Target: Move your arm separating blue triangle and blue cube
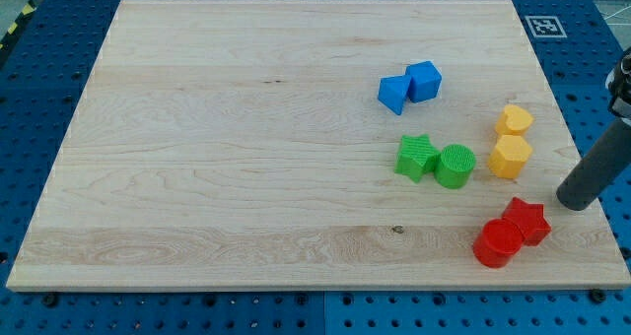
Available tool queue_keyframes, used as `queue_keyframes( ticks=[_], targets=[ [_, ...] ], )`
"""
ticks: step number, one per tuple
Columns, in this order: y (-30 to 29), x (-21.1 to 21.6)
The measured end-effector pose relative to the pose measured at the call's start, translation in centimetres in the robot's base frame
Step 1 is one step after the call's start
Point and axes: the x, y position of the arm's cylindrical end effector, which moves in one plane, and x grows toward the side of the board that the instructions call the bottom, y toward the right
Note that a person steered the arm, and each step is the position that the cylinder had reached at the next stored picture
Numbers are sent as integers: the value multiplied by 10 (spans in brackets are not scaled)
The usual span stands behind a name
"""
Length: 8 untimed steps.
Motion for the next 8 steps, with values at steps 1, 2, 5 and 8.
queue_keyframes(
  ticks=[1,2,5,8],
  targets=[
    [0,-48],
    [0,-124],
    [-83,-224],
    [-62,-221]
  ],
)
